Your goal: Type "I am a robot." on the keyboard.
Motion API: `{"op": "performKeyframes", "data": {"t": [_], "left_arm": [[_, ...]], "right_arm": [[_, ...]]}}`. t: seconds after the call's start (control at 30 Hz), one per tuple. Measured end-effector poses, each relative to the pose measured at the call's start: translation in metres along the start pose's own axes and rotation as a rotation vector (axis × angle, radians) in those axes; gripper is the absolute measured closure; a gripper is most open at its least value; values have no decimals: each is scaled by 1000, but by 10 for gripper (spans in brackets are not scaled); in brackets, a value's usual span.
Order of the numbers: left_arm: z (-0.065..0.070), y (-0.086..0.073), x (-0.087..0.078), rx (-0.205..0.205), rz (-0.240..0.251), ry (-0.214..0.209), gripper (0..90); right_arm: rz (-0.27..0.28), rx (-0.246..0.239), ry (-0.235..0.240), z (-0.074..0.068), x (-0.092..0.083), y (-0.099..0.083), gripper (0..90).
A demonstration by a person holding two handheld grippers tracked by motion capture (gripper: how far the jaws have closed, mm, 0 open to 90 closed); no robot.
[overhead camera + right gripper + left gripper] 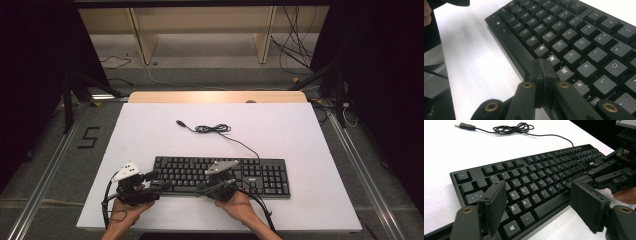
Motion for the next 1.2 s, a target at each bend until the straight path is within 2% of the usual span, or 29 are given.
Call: {"op": "performKeyframes", "data": {"t": [0.17, 0.57, 0.67, 1.0, 1.2], "left_arm": [[0, 0, -1, 6, 7, -1, 286], [-4, 1, -1, -5, 15, 9, 286], [-5, 2, -1, -7, 17, 11, 286], [-7, 3, 0, -13, 19, 13, 287], [-7, 4, 3, -9, 15, 15, 288]], "right_arm": [[-20, -1, -7, 0, 2, -2, 900], [-15, 4, -13, 1, 1, -2, 900], [5, 11, 4, 0, -1, -1, 852], [58, 20, 0, 2, -12, 4, 761], [80, 37, 1, 5, -18, 4, 651]]}}
Point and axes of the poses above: each handheld gripper's, and its own axes: x roughly forward along the jaws, y roughly out of its top, z roughly to its right, the point moved 6 cm from there along x, roughly forward along the jaws, and after that the axes turned 13 degrees about -x, right-handed, at the moved point
